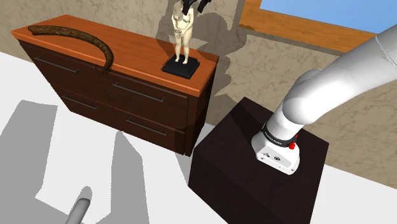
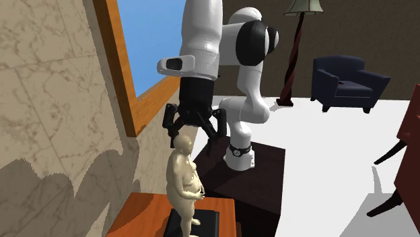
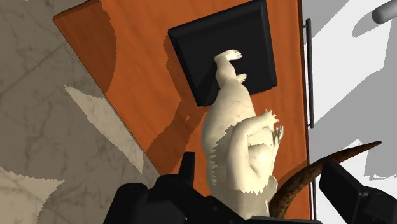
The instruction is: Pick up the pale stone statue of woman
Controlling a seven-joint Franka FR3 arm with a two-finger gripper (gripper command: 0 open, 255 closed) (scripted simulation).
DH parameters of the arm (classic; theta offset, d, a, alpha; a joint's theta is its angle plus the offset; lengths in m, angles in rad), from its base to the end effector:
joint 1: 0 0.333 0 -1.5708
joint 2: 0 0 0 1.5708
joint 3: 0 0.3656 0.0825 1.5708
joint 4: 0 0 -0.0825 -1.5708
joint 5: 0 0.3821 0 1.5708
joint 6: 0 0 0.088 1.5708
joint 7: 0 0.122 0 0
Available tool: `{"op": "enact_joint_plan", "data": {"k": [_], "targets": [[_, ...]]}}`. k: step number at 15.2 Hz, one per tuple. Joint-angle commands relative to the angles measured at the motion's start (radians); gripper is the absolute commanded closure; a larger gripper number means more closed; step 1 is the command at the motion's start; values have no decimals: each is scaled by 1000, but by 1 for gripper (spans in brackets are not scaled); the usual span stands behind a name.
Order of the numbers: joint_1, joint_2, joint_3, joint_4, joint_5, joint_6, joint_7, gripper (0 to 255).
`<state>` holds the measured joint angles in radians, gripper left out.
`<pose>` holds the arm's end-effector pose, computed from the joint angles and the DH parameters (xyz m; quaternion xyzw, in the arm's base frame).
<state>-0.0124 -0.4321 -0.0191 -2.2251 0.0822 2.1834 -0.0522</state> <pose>0.4404 -0.0113 0.6166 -0.9802 0.0064 -0.1952 0.0335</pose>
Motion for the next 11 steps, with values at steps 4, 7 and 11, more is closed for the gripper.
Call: {"op": "enact_joint_plan", "data": {"k": [4,7,11], "targets": [[2,8,0,-61,5,72,-6,0],[2,9,0,-65,5,77,-6,255],[2,10,0,-64,5,77,-5,255]]}}
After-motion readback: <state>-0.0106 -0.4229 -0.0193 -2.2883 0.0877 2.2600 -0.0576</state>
